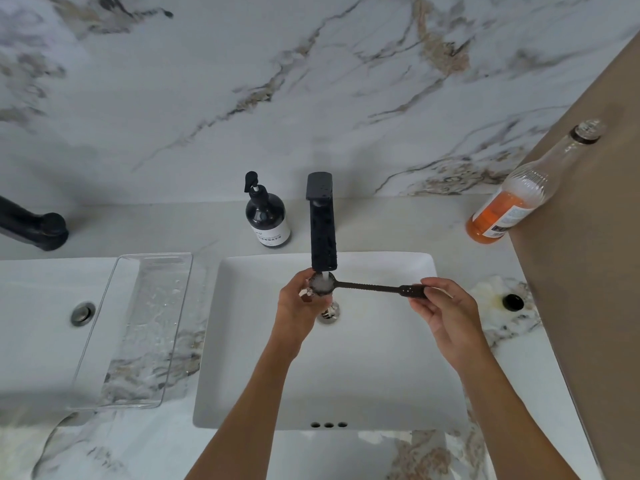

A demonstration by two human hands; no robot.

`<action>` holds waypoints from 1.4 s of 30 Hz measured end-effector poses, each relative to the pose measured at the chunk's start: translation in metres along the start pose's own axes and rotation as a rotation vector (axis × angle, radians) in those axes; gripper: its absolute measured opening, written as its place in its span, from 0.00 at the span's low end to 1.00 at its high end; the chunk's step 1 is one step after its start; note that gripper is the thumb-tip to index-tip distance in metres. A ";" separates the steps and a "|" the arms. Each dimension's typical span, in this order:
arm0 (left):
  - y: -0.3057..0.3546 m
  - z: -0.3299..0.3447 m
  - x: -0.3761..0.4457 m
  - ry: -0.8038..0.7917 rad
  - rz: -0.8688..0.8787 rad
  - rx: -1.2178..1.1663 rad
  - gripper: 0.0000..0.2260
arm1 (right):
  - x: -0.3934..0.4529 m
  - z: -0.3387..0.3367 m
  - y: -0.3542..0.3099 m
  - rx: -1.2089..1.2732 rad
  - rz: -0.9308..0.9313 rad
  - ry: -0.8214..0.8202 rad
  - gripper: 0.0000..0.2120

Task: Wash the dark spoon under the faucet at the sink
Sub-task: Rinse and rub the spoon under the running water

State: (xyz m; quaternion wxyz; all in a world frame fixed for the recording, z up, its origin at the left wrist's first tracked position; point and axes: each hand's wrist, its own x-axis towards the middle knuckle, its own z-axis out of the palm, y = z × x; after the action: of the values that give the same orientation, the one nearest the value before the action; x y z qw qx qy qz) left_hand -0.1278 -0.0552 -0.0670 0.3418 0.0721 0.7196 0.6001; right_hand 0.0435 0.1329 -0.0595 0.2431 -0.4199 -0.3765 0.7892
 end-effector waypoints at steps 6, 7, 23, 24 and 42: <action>0.003 -0.004 -0.001 -0.027 0.023 -0.242 0.20 | -0.004 -0.005 -0.004 -0.501 0.016 -0.237 0.12; 0.004 -0.004 -0.001 -0.019 0.022 -0.283 0.19 | -0.006 -0.005 -0.004 -0.573 0.034 -0.281 0.14; -0.004 0.014 -0.026 0.128 -0.341 -0.443 0.09 | -0.053 0.031 0.044 -0.717 0.175 -0.420 0.17; -0.005 0.011 -0.030 0.126 -0.325 -0.409 0.09 | -0.057 0.034 0.048 -0.728 0.190 -0.433 0.16; 0.018 -0.086 -0.073 0.142 -0.156 -0.281 0.10 | -0.024 0.227 -0.062 -0.582 -0.093 -0.002 0.12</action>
State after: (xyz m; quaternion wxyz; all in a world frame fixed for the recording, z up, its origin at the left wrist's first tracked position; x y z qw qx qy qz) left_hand -0.1279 -0.1574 -0.0171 0.3423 -0.0752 0.6546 0.6698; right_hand -0.1316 0.0647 0.0838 0.1480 -0.4537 -0.6061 0.6363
